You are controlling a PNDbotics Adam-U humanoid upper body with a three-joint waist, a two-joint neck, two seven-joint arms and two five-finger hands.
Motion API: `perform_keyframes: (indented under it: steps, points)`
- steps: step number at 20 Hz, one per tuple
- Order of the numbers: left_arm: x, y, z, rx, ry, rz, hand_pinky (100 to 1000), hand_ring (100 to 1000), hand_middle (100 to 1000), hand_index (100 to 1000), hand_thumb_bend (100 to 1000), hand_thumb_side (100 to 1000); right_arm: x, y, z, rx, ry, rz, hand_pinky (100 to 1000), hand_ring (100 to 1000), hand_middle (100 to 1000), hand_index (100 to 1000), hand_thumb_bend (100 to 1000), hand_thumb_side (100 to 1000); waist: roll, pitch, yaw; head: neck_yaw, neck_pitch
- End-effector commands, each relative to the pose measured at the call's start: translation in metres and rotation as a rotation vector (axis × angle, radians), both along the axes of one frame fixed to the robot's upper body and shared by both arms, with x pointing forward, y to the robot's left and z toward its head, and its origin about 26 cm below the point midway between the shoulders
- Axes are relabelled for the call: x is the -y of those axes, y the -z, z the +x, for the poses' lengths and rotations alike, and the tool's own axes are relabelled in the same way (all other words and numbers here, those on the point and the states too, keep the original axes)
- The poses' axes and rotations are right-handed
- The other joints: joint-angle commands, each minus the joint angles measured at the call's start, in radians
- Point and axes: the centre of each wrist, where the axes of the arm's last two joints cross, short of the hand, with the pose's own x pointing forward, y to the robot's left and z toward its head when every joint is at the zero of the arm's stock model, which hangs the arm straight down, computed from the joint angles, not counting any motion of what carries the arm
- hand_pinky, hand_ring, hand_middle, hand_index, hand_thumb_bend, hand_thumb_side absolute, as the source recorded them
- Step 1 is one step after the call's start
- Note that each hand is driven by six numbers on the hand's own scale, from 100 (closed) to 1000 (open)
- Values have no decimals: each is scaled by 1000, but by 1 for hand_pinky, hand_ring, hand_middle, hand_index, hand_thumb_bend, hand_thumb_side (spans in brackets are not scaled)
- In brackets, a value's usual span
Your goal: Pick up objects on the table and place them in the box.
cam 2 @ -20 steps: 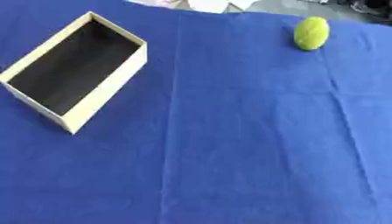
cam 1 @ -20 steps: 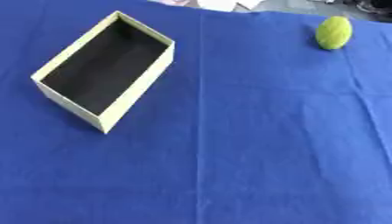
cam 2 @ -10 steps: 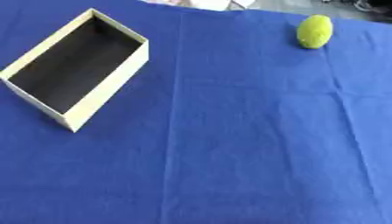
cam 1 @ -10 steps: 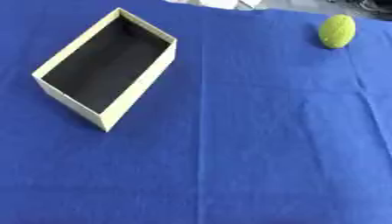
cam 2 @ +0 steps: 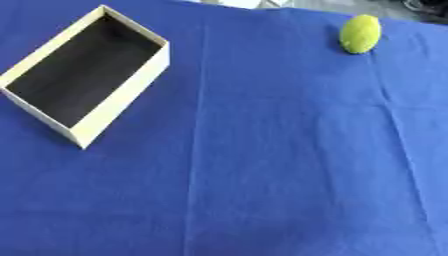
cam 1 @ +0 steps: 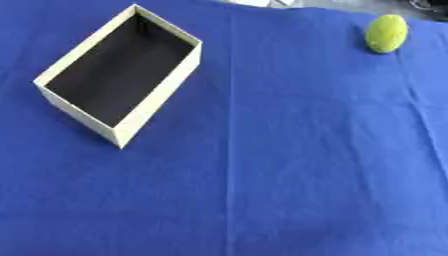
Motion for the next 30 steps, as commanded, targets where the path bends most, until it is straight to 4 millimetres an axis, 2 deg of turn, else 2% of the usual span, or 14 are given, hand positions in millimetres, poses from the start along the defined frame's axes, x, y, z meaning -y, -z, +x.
perform_keyframes:
  steps: [1, 3, 7, 11, 12, 15, 17, 22, 30]
  points:
    - [-1, -12, -3, 31, 3, 40, 737, 542, 577, 584, 296, 271, 7, -8, 1, -133, -26, -67, 881, 949, 868, 911, 100, 587, 5, -23, -2, -4, 0]
    - [-1, -12, -3, 30, 3, 41, 737, 542, 577, 584, 296, 271, 6, -7, 5, -210, -60, -96, 882, 948, 864, 912, 100, 569, 5, -24, -3, -5, 0]
    - [-1, -12, -3, 30, 5, 40, 737, 542, 577, 583, 293, 273, 0, -2, 10, -404, -156, -165, 897, 950, 854, 917, 243, 309, 5, -24, -2, -6, -2]
    - [0, -12, -3, 29, 7, 40, 737, 541, 576, 582, 288, 275, -6, -2, 11, -546, -232, -200, 898, 947, 872, 913, 342, 134, 5, -23, -2, -6, -1]
    - [0, -12, -3, 29, 7, 40, 737, 541, 576, 581, 283, 276, -7, -3, 11, -563, -241, -207, 895, 941, 872, 914, 398, 100, 5, -22, -3, -6, -1]
    - [0, -12, -3, 30, 7, 38, 736, 542, 576, 581, 277, 277, -13, -5, 12, -569, -256, -227, 891, 936, 880, 918, 433, 100, 6, -22, -3, -5, 0]
    - [0, -13, -3, 33, 5, 30, 735, 541, 575, 578, 276, 279, -16, -6, 14, -572, -250, -240, 889, 933, 882, 921, 377, 100, 7, -23, -2, -6, 1]
    - [0, -13, -3, 33, 4, 28, 735, 540, 574, 578, 281, 275, -23, -4, 18, -595, -250, -266, 884, 925, 887, 929, 330, 100, 6, -25, -2, -6, 3]
    - [1, -13, -2, 35, 7, 30, 736, 539, 574, 577, 279, 276, -26, 1, 23, -625, -223, -274, 883, 926, 893, 935, 331, 100, 4, -20, 3, -9, 1]
